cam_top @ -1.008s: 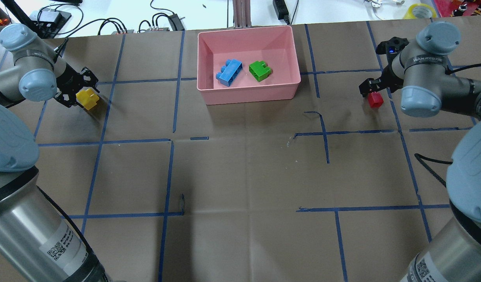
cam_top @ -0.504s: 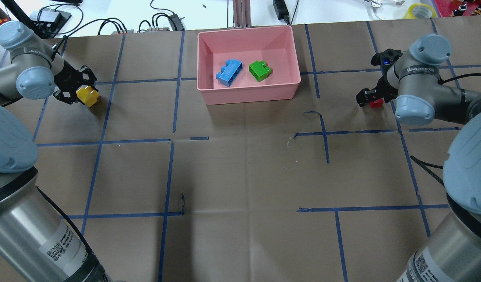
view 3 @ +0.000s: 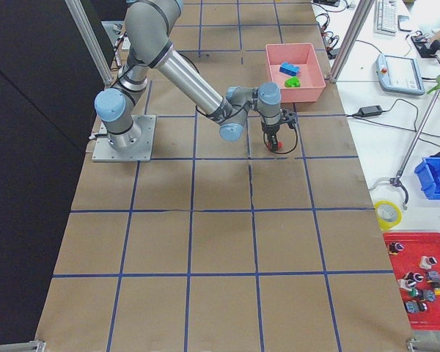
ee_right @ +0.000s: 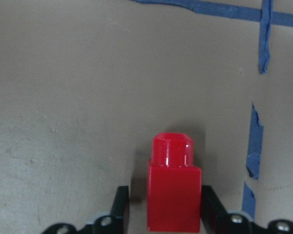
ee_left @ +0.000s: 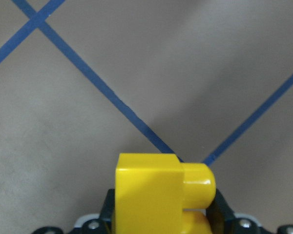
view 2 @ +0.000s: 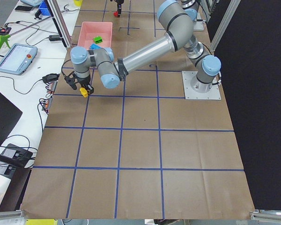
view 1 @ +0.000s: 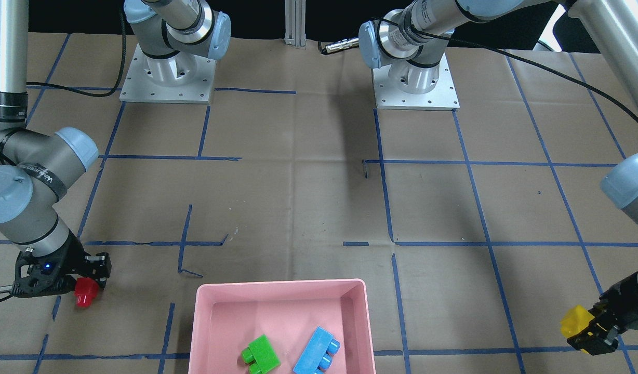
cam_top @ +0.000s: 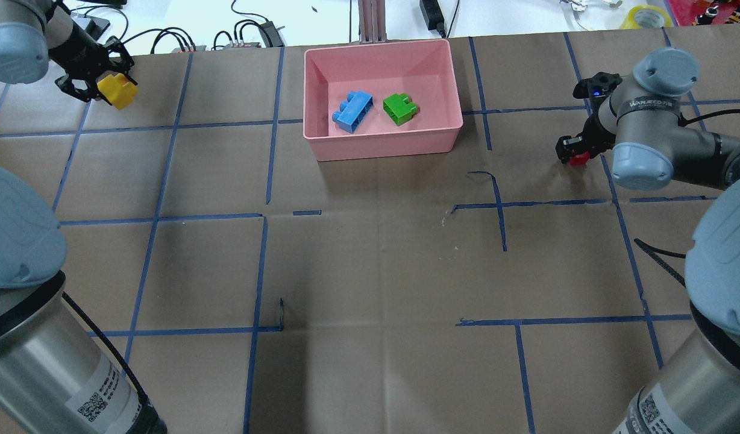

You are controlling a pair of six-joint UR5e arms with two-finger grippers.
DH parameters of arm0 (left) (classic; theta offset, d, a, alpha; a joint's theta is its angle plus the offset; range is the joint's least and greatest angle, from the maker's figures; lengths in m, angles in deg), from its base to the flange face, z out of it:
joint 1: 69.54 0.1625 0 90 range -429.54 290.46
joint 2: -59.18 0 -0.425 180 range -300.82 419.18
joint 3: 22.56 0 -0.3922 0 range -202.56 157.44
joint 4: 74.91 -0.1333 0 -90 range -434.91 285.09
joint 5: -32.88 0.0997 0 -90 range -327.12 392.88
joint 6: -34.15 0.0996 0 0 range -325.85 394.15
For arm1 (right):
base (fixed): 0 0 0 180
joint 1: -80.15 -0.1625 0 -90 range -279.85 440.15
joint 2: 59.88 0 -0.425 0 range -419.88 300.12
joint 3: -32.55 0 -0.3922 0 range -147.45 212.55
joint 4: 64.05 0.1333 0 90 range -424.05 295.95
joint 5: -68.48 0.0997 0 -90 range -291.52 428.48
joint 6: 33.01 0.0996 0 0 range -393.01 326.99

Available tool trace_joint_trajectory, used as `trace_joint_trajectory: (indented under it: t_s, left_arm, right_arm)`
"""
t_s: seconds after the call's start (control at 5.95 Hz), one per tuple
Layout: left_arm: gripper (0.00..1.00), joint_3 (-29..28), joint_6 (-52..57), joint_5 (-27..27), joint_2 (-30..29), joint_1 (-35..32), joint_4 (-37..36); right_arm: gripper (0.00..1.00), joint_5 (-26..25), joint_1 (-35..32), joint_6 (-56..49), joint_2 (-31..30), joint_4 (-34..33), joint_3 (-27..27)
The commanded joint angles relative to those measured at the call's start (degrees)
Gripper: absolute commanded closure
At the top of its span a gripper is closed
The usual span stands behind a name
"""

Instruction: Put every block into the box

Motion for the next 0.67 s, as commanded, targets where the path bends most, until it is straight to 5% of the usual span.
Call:
trace_joint_trajectory:
  t_s: [0.0, 0.5]
  left_arm:
    - [0.64, -8.6, 0.6, 0.0, 0.3, -10.1, 9.4]
    - [0.63, -9.6, 1.8, -1.8, -3.3, -24.5, 8.3]
  right_arm:
    - [0.9, 0.0, 0.0, 0.1, 0.0, 0.4, 0.2]
    - [0.91, -2.2, -0.1, 0.8, -9.8, 11.0, -2.7]
